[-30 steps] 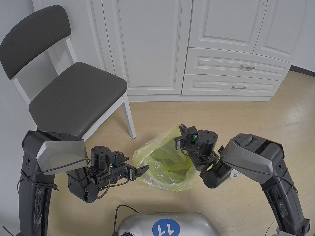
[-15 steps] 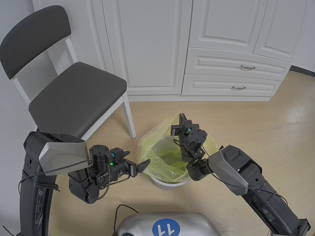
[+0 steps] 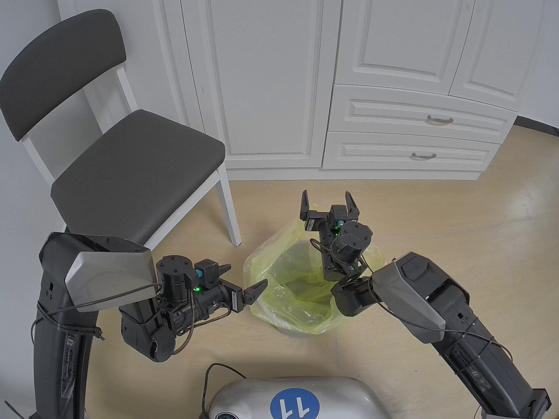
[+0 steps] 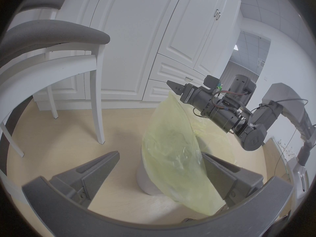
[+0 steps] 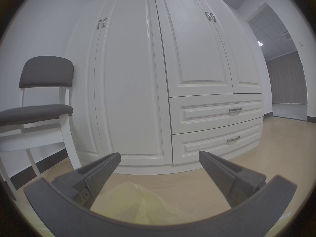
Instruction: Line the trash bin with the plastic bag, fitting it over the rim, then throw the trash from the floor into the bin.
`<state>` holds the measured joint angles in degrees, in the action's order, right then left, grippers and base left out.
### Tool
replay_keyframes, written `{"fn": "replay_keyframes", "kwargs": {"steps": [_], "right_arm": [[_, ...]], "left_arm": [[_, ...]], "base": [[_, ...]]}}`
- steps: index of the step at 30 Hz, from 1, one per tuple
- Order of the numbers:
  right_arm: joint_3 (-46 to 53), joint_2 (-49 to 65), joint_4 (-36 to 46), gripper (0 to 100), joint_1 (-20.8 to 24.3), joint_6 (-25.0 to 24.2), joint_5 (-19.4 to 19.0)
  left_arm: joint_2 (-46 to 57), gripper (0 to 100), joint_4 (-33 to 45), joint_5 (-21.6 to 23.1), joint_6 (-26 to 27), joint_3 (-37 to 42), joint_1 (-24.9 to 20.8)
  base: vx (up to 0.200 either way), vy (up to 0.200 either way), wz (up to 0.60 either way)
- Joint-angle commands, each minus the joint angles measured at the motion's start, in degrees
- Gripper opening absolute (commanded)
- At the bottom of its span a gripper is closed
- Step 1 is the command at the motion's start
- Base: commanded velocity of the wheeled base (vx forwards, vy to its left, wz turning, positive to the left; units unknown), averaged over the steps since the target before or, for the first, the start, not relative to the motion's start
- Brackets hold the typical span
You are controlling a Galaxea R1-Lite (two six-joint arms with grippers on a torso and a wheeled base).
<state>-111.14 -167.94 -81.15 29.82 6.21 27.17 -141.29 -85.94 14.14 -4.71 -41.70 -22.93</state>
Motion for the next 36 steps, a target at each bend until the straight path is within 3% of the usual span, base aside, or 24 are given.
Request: {"fn": "replay_keyframes", "kwargs": {"steps": [1, 4, 7, 8, 10, 14, 19, 25, 26, 29, 32, 36], "right_arm": [[34.94, 22.39, 1.35, 100, -0.81, -1.37, -4.76], [44.87, 32.5, 12.33, 100, -2.4, -5.77, -8.89], [47.6, 39.62, 25.08, 100, -3.71, -11.92, -12.32], [47.6, 39.62, 25.08, 100, -3.71, -11.92, -12.32], [47.42, 44.01, 34.39, 100, -5.47, -15.61, -15.92], [45.49, 45.33, 37.03, 100, -6.97, -16.93, -16.36], [47.95, 47.53, 33.34, 100, -7.58, -15.61, -14.96], [54.1, 47.44, 22.97, 100, -8.99, -7.44, -15.13], [55.77, 46.56, 19.01, 100, -9.78, -3.92, -15.83], [56.91, 44.63, 15.59, 100, -10.31, -2.43, -17.07], [56.83, 44.1, 21.12, 100, -9.87, -2.43, -16.8], [54.54, 46.82, 40.37, 100, -9.34, -4.36, -17.33]], "left_arm": [[3.48, 100, 0.43, 0.01, -0.04, 2.07, -1.94], [3.56, 100, 0.69, -1.4, -0.04, 1.98, -3.44], [4.0, 100, 0.78, -4.47, -0.04, 1.54, -4.58], [4.0, 100, 0.78, -4.47, -0.04, 1.54, -4.58], [5.15, 100, 1.13, -5.62, -0.04, 1.27, -6.25], [7.52, 100, 3.5, -8.87, 0.05, 0.48, -8.8], [13.41, 100, 17.21, -15.55, -0.04, -3.12, -12.49], [15.17, 100, 23.98, -16.43, -0.04, -6.11, -14.25], [15.17, 100, 24.68, -16.43, -0.04, -6.81, -14.25], [14.81, 100, 26.27, -16.43, -0.04, -8.31, -14.25], [14.73, 100, 30.13, -16.51, -0.04, -10.94, -13.98], [14.46, 100, 35.58, -18.36, -0.13, -13.4, -13.1]], "base": [[0.0, 0.0, 0.0], [0.0, 0.0, 0.0], [0.0, 0.0, 0.0], [0.0, 0.0, 0.0], [0.0, 0.0, 0.0], [0.0, 0.0, 0.0], [0.0, 0.0, 0.0], [0.0, 0.0, 0.0], [0.0, 0.0, 0.0], [0.0, 0.0, 0.0], [0.0, 0.0, 0.0], [0.0, 0.0, 0.0]]}}
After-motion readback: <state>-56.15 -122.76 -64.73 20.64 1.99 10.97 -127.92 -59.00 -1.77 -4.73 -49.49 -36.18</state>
